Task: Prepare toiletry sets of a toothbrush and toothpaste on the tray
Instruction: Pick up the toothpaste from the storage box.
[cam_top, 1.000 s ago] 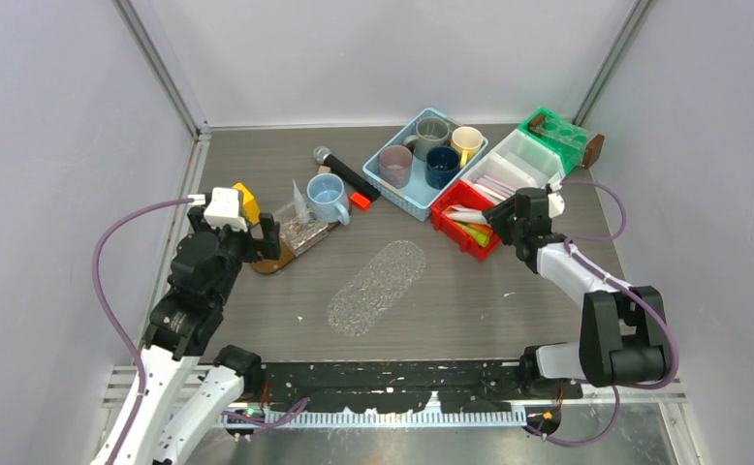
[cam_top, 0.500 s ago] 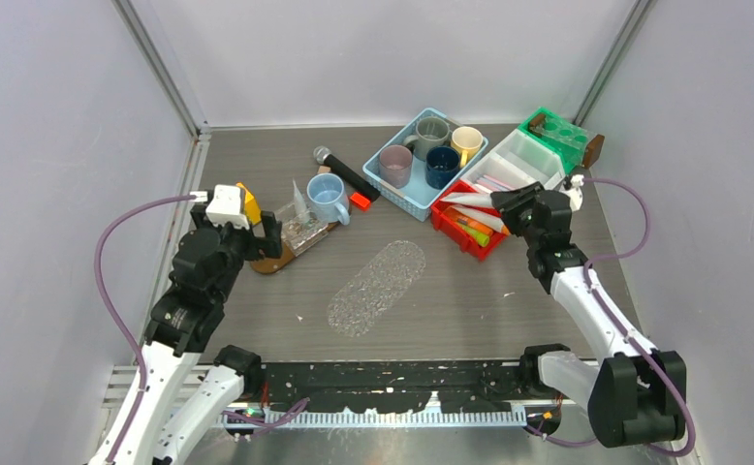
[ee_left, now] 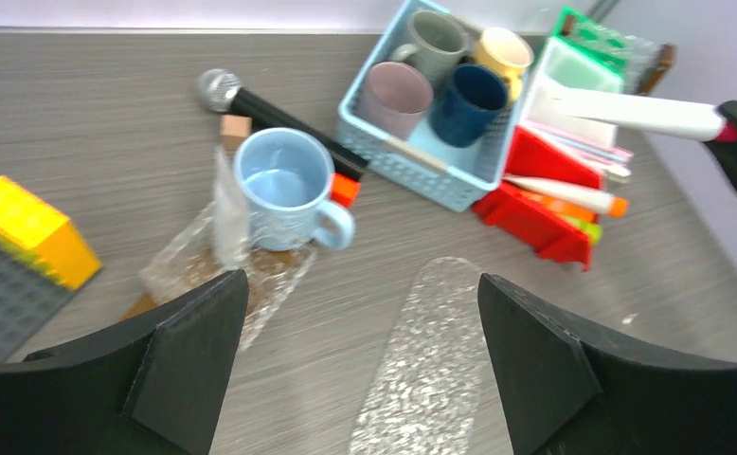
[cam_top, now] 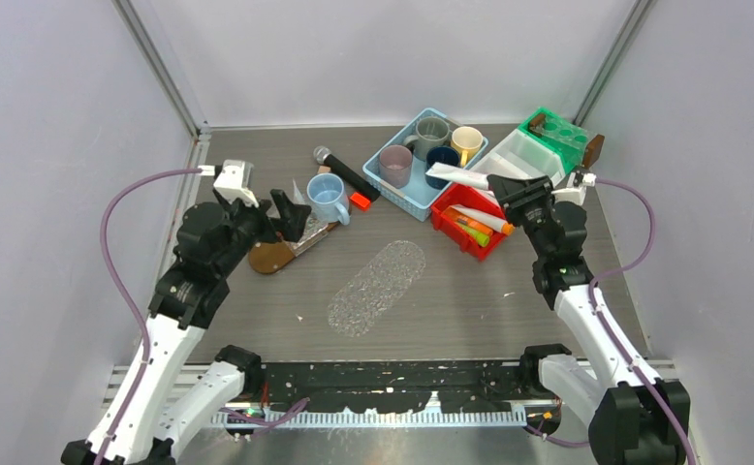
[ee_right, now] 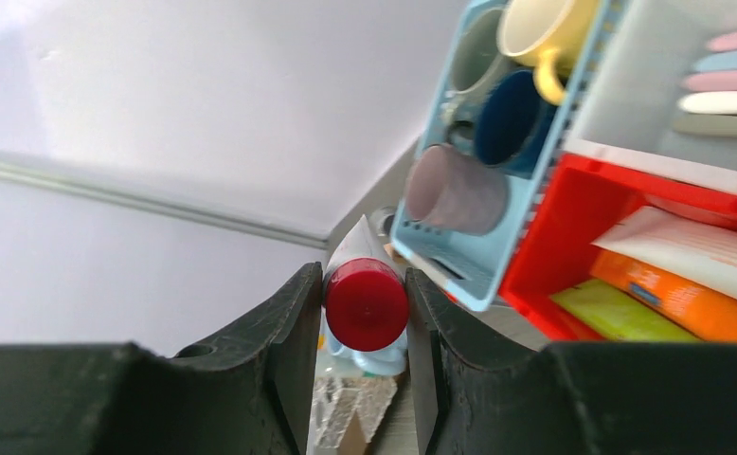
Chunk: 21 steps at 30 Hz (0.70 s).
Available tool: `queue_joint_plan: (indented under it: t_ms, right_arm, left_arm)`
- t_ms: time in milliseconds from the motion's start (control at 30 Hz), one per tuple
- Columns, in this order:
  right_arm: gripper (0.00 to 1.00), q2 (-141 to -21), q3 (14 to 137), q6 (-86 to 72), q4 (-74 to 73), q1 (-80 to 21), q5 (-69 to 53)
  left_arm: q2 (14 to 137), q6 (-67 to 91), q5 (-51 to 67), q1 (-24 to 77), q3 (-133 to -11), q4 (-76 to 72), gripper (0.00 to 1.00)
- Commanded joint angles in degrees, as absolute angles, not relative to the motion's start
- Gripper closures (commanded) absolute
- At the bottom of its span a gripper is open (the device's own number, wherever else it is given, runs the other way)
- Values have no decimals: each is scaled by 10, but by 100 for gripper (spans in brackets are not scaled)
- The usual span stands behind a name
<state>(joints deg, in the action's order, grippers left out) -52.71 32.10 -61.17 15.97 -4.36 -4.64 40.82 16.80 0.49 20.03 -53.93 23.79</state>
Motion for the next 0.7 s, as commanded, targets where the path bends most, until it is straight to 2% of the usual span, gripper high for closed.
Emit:
queue_joint_plan:
  t_ms: [0,133,433,667]
  right_arm:
    - [100,-517,315,-663,328,-42,-121]
    - [100,-536,309,-699,412,-43,-175]
    - [100,-576,304,-755,572,-69,-214]
    - [100,-607,310,-756,641,-115,-225]
  left_arm:
    - [442,247,104,202,-575,163,6]
    - [481,291,163,202,-582,109,6]
    - [549,429,262,204,-576,-48,13]
    - [591,494,268,231,-584,-124,16]
